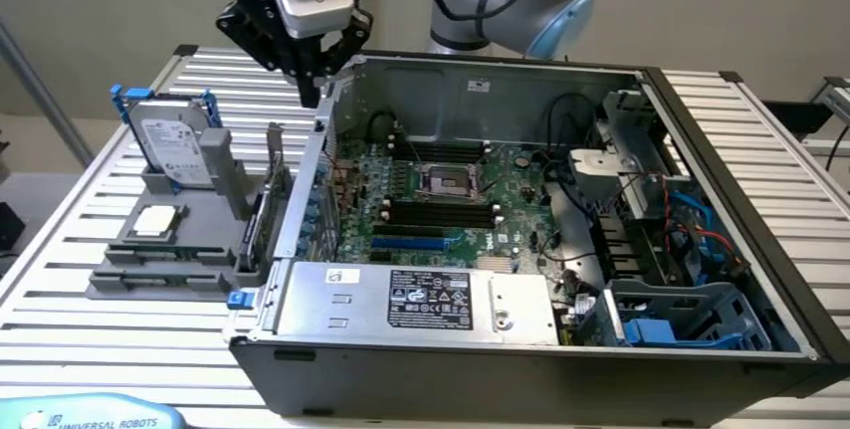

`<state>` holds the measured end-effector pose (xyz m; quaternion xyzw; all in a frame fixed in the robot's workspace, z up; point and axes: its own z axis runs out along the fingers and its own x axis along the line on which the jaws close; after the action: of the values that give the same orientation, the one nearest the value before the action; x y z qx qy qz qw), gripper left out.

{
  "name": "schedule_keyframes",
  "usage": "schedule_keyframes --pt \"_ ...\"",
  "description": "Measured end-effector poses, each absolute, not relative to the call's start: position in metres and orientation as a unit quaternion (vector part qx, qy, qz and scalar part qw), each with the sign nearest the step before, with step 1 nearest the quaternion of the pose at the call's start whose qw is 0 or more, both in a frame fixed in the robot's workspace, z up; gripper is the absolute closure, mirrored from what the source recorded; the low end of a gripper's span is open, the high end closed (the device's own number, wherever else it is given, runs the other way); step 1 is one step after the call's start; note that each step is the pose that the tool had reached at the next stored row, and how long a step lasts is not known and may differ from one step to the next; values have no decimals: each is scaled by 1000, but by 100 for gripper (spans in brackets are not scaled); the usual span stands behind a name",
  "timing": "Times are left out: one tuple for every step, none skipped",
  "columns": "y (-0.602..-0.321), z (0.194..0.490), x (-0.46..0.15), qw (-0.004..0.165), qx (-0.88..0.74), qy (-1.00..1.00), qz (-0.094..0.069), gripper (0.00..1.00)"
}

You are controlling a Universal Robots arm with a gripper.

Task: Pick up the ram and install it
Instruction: 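Reach for the ram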

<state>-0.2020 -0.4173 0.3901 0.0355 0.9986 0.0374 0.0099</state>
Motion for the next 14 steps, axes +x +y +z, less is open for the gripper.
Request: schedule_keyframes --pt "-418 390 -206 10 36 999 37 89" --pt "-419 389 -211 10 36 999 37 89" --pt "-419 389 -216 10 36 999 37 89" --pt "-420 389 -220 10 35 999 37 89" --pt "-421 388 -225 10 36 999 37 89" --pt "-421 388 -229 10 36 999 37 89" --pt "-422 387 -234 10 36 999 37 89" --pt "-423 387 -238 10 35 999 37 89" --pt "-423 386 -243 10 35 999 37 89" --pt "-424 386 -248 10 35 999 37 89" --pt "-425 385 -252 10 36 999 37 89" --pt "-425 385 -257 10 36 999 37 89" --pt "-426 384 -261 10 36 999 37 89" --pt "-426 384 -266 10 35 999 37 89"
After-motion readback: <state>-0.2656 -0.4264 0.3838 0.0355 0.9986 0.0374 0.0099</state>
